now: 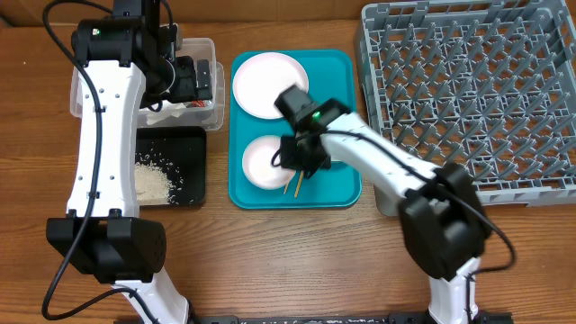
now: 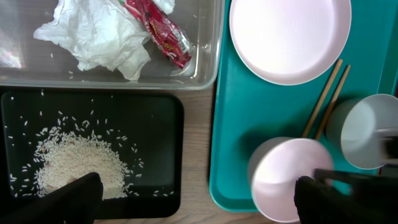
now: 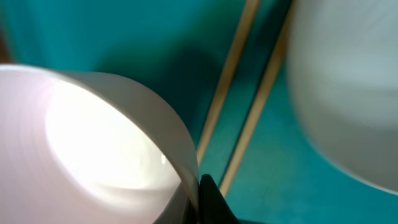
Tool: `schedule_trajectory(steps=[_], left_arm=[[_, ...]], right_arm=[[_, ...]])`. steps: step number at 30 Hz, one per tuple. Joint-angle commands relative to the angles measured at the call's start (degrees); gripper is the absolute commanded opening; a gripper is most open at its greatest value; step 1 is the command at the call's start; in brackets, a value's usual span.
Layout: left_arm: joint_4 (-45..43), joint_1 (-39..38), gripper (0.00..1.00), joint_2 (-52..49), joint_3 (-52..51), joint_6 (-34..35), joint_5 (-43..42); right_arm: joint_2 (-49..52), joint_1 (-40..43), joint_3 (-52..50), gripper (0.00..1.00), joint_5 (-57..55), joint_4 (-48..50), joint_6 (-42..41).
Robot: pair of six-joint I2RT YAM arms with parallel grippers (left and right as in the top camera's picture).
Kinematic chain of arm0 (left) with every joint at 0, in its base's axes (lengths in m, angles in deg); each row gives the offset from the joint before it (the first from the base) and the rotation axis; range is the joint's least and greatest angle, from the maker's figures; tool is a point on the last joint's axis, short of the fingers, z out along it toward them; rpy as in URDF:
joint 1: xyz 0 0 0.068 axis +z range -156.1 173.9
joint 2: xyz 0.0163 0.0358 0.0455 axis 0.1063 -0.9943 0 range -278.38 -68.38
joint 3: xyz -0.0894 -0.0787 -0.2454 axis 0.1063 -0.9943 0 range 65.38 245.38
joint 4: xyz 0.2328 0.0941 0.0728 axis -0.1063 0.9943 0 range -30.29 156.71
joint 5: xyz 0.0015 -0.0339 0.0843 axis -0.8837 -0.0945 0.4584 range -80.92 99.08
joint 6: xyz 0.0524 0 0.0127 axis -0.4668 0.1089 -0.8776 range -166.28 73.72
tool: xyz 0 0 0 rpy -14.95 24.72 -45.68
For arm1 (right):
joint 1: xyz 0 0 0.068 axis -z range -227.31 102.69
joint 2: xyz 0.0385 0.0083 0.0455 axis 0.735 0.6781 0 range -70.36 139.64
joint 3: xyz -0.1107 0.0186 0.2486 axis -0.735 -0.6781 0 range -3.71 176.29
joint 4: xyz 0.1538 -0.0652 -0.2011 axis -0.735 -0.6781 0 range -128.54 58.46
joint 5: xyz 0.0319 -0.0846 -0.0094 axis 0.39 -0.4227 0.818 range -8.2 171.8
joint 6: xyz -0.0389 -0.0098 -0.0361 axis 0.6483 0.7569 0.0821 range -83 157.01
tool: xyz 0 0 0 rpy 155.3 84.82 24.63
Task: Sort waste into correct bins and load items into the dishwasher
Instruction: 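Grasp the pink bowl on the teal tray with the right gripper, then carry the pink bowl right and set it into the dish rack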
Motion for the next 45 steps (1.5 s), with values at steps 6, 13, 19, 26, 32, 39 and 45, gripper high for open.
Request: schedule_trajectory(steps=[6, 13, 19, 26, 32, 39, 45], left_arm=[[-0.24, -0.13, 1.00, 0.35, 0.50, -1.14, 0.81], [-0.22, -0.15, 1.00, 0.35, 0.50, -1.14, 0.81], [-0.22, -0.15, 1.00, 0.35, 0.50, -1.16, 0.83], [-0.22, -0.15, 1.00, 0.35, 0.50, -1.14, 0.81], [-0.22, -0.22, 1.00, 0.35, 0.50, -1.14, 0.81], [-0.22, -0.20, 1.00, 0.35, 0.50, -1.14, 0.81], [-0.22, -0.20, 1.00, 0.35, 0.50, -1.14, 0.81]], right_arm=[[-20.35, 9.79, 10.91, 0.04, -22.34, 0.76, 3.63], [-18.10, 14.69, 10.25, 0.04, -52.98, 13.70, 13.31], [-8.85, 15.67, 10.25, 0.04, -67.52, 32.65, 37.40], [3.23, 17.29, 10.23, 0.04, -70.49, 49.33, 62.47], [10.78, 20.24, 10.25, 0.04, -70.97, 55.43, 73.44], [14.23, 20.81, 10.23, 0.04, -73.61, 53.96, 76.98], [15.37, 20.52, 10.23, 0.04, -73.22, 53.88, 76.94]])
